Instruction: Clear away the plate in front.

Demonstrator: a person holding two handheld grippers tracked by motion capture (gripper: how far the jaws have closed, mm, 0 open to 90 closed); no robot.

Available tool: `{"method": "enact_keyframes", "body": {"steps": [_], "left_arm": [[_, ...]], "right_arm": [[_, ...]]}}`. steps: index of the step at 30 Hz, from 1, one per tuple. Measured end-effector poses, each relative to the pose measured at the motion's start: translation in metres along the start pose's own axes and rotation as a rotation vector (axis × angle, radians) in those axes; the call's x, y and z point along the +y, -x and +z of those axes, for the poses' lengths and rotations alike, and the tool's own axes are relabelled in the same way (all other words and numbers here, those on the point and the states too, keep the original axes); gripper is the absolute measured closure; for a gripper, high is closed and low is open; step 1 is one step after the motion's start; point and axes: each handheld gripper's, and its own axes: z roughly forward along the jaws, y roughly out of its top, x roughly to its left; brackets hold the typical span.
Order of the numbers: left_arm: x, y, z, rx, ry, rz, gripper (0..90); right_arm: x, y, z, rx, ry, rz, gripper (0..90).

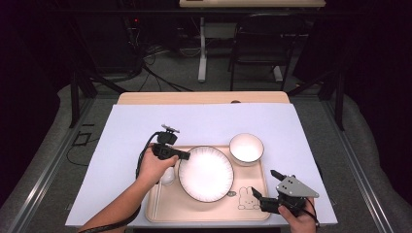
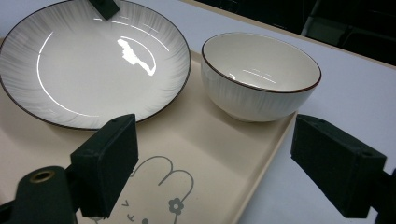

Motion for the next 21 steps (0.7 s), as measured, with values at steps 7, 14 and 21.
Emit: {"method": "enact_keyframes", "body": {"steps": [7, 14, 21], "left_arm": [[-0.004, -0.007, 0.007, 0.009, -0.002, -0.018, 84.8], [-0.009, -0.017, 0.022, 0.036, -0.022, -0.035, 81.9], [-0.012, -0.016, 0.025, 0.021, 0.017, -0.022, 65.7]], "right_arm": [[0.0, 0.0, 0.0, 0.001, 0.0, -0.001, 14.6], [0.0, 0.0, 0.0, 0.002, -0.001, -0.003, 14.6], [0.0, 0.0, 0.0, 0.001, -0.002, -0.001, 14.6]]}}
